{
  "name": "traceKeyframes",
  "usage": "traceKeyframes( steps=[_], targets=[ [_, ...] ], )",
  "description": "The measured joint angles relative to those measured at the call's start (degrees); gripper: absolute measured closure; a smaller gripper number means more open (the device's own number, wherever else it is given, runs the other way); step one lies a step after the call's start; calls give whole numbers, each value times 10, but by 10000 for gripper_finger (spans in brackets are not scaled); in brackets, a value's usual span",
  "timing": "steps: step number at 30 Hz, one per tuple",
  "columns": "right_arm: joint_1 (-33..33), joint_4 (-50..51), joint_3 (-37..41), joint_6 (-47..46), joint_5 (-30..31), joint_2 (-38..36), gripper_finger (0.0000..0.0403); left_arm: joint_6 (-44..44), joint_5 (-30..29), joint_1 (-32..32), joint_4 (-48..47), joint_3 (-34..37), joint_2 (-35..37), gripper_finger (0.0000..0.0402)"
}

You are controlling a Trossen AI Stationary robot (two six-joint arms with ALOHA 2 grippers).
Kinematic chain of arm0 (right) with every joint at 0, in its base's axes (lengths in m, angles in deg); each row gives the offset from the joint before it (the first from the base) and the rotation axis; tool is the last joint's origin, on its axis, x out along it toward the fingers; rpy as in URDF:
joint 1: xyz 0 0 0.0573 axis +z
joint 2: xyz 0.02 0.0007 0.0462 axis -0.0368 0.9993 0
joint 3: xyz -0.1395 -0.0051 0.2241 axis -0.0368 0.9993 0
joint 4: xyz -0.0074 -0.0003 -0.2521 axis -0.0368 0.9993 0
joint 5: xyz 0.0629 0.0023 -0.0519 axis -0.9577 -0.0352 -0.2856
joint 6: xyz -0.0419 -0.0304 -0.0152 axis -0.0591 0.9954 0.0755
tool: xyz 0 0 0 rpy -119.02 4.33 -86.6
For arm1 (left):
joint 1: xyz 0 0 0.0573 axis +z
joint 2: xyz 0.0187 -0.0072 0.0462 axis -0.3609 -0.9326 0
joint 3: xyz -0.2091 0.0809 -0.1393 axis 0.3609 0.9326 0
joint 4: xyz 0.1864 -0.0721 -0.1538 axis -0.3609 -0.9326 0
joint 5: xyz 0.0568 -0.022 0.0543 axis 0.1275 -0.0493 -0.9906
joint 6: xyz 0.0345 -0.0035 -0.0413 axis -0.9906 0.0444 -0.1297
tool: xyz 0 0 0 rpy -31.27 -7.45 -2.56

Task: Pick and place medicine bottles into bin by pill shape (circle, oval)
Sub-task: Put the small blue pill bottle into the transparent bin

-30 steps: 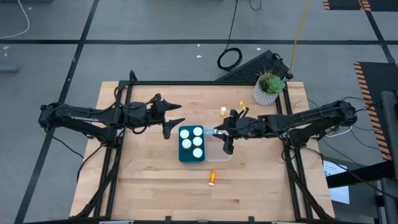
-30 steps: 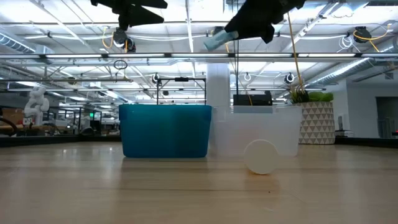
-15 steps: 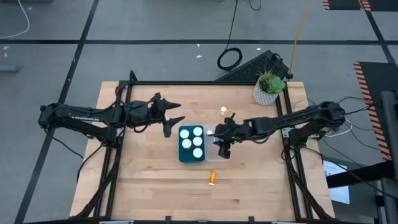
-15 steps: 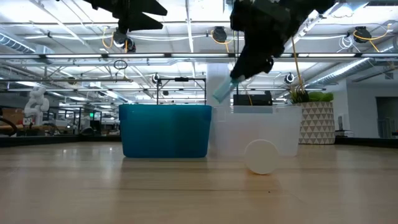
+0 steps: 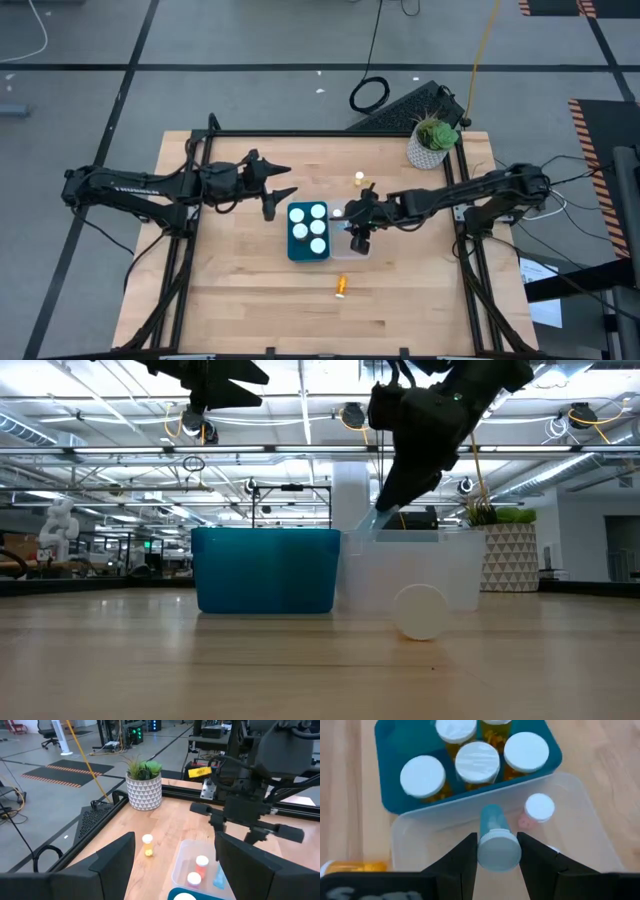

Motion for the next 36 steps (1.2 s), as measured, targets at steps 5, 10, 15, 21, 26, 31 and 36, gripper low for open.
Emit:
traceKeyframes(
  steps=[5,10,15,21,26,31,36],
  targets=[
    [0,-8,0,0,-3,27,280,2,0,0,1,0,0,128],
    [-1,-9,0,0,-16,66,280,2,0,0,2,0,0,128],
    [0,-26,0,2,-19,86,280,1,0,0,3,0,0,128],
    [-1,-34,0,5,-18,79,280,1,0,0,5,0,0,128],
    [0,-29,0,9,-19,69,280,1,0,0,6,0,0,128],
    [-3,51,-55,0,-18,73,280,1,0,0,12,0,0,128],
    [-5,100,-92,10,-19,94,280,1,0,0,16,0,0,128]
  ],
)
